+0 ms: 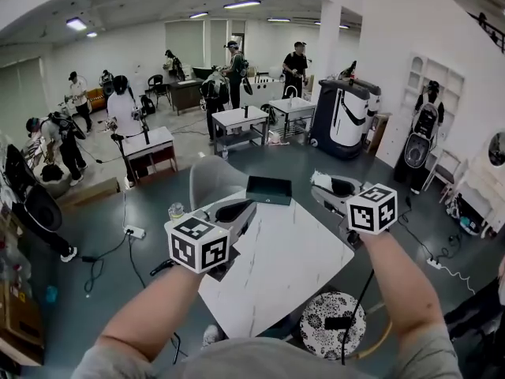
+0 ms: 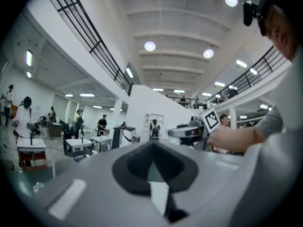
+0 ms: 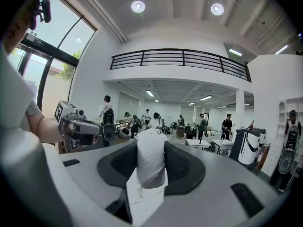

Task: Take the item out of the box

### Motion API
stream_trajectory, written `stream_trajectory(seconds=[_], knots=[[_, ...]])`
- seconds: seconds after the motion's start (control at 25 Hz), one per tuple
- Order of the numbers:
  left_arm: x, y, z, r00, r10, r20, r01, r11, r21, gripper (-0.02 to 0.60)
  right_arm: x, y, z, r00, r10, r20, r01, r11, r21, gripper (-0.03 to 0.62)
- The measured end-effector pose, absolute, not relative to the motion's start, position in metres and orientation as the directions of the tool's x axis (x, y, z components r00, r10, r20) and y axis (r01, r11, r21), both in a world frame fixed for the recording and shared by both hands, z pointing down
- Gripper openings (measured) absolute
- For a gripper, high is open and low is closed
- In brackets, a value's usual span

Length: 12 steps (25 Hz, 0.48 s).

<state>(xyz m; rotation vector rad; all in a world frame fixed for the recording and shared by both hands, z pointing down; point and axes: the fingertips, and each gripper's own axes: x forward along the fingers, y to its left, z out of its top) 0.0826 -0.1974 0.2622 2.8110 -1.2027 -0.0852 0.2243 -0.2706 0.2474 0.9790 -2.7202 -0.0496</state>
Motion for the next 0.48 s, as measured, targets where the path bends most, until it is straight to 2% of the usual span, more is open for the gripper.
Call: stream_trajectory(seconds=[0.48], knots=[[0.07, -0.145, 0.281, 0.701, -0.713, 0.006, -0.711, -0.698, 0.09, 0.0, 0.195, -0.202, 0.254, -0.809, -0.568, 0.152, -0.555, 0.823, 0.119, 0.156]])
